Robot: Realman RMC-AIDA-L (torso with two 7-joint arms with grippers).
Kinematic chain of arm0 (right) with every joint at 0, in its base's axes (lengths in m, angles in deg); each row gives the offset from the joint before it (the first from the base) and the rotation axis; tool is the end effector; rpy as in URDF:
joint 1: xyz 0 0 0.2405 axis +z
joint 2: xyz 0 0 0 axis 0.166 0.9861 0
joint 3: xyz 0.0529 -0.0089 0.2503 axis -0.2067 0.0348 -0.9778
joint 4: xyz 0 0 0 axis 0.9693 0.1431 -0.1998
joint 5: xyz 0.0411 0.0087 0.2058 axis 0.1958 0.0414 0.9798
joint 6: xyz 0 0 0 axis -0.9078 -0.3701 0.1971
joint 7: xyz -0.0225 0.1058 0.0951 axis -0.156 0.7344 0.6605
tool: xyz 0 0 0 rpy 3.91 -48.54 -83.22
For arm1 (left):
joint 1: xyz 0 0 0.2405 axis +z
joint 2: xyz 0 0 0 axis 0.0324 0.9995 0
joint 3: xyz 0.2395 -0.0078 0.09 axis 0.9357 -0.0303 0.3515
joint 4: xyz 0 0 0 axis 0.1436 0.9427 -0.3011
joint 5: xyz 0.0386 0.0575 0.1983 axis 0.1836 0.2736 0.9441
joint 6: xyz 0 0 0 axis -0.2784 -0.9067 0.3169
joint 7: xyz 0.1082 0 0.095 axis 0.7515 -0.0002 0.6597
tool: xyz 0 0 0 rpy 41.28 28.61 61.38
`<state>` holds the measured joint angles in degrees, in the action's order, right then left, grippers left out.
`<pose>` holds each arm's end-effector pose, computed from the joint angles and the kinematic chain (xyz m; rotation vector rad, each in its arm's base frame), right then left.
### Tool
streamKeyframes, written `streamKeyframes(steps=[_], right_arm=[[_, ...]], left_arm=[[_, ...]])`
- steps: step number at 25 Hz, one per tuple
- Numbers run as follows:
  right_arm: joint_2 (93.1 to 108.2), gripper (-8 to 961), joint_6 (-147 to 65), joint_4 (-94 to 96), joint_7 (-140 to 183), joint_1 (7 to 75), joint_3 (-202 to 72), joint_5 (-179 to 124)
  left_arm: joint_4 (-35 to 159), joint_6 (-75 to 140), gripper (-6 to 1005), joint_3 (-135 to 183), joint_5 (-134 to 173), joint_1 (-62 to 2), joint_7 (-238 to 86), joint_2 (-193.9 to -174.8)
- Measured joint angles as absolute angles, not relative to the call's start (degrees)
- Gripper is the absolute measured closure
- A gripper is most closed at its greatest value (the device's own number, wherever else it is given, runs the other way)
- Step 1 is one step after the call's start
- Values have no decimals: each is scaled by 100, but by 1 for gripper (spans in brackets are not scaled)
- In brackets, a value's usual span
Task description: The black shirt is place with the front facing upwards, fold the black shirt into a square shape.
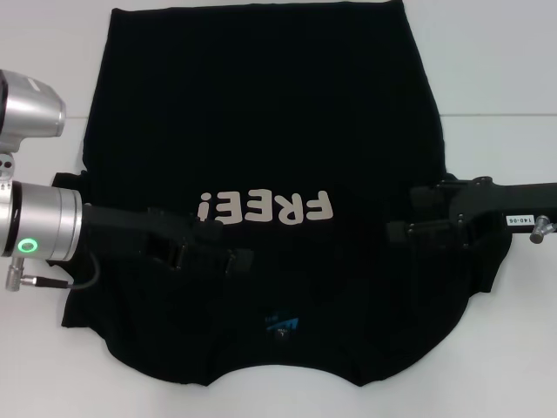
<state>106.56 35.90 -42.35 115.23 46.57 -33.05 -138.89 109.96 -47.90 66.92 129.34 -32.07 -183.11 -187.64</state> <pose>0.2361 0.3740 0.0215 -2.7130 0.7444 0.4439 -0.2307 0.3572 0.0137 -2.7735 -0.9504 -0.4362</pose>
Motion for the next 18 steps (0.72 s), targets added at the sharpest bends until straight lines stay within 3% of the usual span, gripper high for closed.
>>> streamKeyframes(steps=[15,18], right_arm=[[10653,39,3569,-4234,11706,4674,-3352,-13870],[10592,39,3441,-4234,12285,4767,-3375,-13856]], left_arm=[[10980,-4810,92,6534,12930,-3190,-18435,-18779],[10989,-4819,92,6075,12926,-3168,-18862,-18747]])
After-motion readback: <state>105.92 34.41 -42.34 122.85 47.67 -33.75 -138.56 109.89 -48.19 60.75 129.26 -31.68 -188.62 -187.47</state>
